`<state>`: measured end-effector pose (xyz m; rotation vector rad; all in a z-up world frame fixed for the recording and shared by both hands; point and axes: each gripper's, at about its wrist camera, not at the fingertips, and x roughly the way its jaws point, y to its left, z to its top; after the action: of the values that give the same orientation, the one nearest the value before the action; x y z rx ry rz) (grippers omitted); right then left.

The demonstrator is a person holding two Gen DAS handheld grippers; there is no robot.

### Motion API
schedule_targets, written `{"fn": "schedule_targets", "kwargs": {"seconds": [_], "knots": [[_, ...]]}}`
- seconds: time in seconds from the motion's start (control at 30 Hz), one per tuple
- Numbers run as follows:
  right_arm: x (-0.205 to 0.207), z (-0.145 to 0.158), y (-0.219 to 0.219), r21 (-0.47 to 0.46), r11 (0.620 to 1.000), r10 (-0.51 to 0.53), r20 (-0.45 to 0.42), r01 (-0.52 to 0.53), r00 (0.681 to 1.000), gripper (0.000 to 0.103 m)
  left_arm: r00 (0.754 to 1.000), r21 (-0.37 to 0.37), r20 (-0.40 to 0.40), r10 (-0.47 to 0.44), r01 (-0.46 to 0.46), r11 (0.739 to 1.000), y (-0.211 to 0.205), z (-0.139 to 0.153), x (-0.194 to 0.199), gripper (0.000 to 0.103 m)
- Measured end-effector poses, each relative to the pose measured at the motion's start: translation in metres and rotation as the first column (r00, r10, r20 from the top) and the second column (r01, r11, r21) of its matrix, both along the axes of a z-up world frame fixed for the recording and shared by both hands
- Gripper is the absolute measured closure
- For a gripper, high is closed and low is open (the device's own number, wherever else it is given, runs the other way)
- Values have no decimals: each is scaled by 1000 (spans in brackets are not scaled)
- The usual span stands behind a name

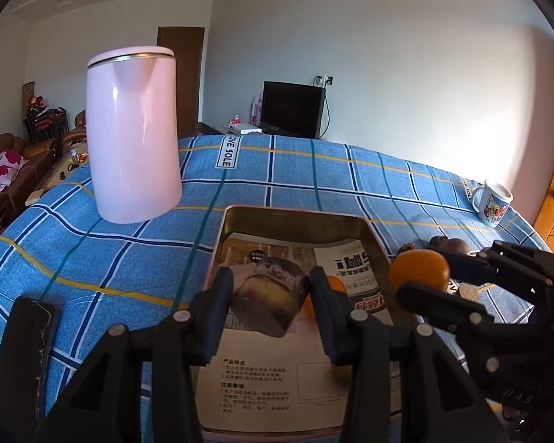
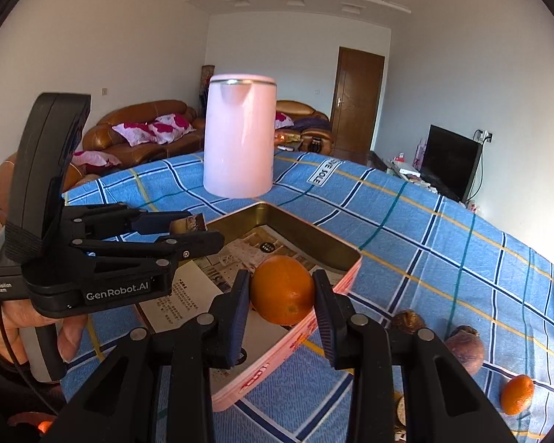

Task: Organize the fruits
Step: 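Carry the roll and orange to the pink tin box and release both inside, then grasp the round biscuit disc with the left tool while the right tool grasps a yellow round fruit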

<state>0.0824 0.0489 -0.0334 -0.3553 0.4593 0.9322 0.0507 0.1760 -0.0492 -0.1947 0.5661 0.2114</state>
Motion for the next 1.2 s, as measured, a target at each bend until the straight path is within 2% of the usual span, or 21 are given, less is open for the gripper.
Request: {"fn": "schedule_targets", "kwargs": {"seconds": [0.17,0.37,0.47,0.5,0.57,0.63,0.67,0.8,0.9,1.03,1.2], "knots": [[8,-17,24,-68,998,9,-55,-13,998,67,1000,1,-24,1,-1,1000,5,-3,6,59],[14,-29,38,-99,995,15,-116,-26,993,67,999,0,-38,5,-5,1000,13,-5,10,58],[10,-28,35,-97,995,10,-114,-21,993,59,999,9,-32,13,-13,1000,11,-3,7,58],[8,-25,30,-86,996,11,-106,-20,994,55,1000,14,-23,13,-13,1000,9,-2,5,57],[4,-18,15,-68,998,5,-90,-11,996,53,1000,6,-2,7,-7,1000,5,3,0,53],[0,-12,-8,-54,998,-16,-70,12,997,52,1000,9,27,-6,5,1000,-4,8,-6,42],[-1,-9,-22,-49,998,-29,-62,26,998,51,999,17,38,-11,11,1000,-10,11,-8,40],[2,-6,-79,-37,990,-136,-49,134,990,41,996,17,62,-65,64,998,-34,18,-10,40],[8,-16,-111,-64,977,-206,-74,202,976,41,993,22,58,-101,100,995,-53,18,-7,39],[14,-28,-130,-83,968,-243,-104,235,964,41,989,39,35,-143,141,989,-77,13,1,36],[17,-34,-132,-88,971,-233,-137,223,963,41,984,37,5,-176,175,984,-97,6,11,36]]}}
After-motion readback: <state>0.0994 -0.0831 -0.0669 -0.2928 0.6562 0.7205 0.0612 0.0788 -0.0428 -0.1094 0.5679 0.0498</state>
